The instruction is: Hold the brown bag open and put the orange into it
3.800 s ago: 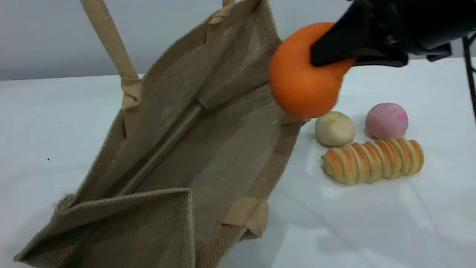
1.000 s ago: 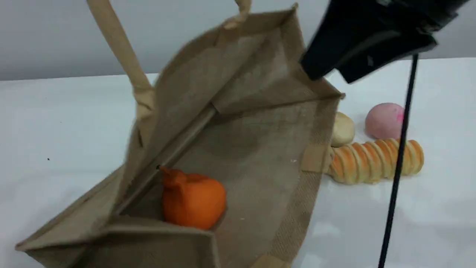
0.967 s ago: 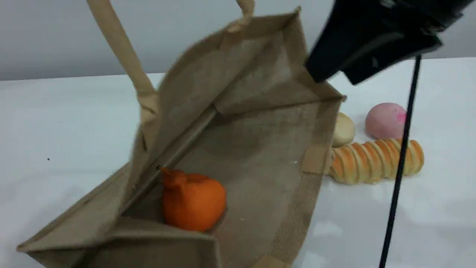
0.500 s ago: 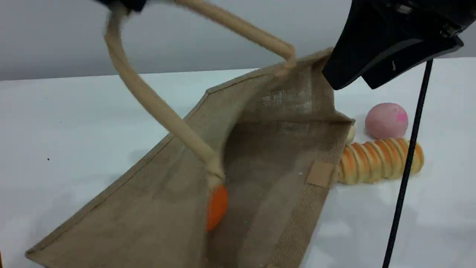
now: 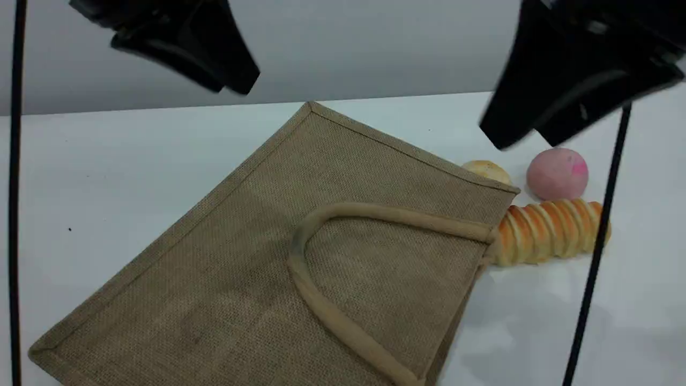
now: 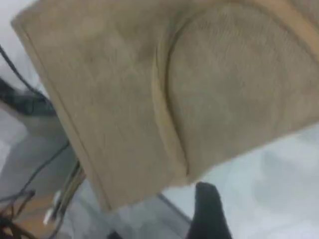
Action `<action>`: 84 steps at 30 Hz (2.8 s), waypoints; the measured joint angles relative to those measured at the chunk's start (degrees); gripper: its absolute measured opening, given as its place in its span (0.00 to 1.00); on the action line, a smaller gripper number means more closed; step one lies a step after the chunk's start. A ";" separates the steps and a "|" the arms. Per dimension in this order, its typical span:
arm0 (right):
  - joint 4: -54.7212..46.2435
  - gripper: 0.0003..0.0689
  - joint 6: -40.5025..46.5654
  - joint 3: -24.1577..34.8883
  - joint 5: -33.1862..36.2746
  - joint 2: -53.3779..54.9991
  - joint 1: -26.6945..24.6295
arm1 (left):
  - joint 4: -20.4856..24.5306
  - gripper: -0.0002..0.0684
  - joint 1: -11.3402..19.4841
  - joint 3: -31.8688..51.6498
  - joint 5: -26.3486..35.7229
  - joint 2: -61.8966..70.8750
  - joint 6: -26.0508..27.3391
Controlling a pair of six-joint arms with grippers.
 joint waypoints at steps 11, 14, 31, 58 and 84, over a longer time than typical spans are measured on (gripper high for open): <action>-16.53 0.62 13.00 0.00 13.37 0.00 0.00 | 1.20 0.46 0.00 0.00 11.63 -0.11 -2.27; -19.84 0.62 15.91 0.00 16.88 -0.30 0.00 | 2.45 0.46 0.00 -0.05 15.02 -0.11 -5.08; -20.71 0.62 21.38 0.00 19.04 -23.41 0.06 | 3.67 0.46 0.04 1.60 26.37 -12.46 -12.07; -24.27 0.62 21.12 19.29 13.50 -76.75 0.06 | 8.25 0.46 0.04 11.93 24.56 -57.27 -22.11; -27.84 0.62 21.46 25.68 9.68 -77.63 0.10 | 19.99 0.46 0.04 34.25 15.53 -76.41 -23.84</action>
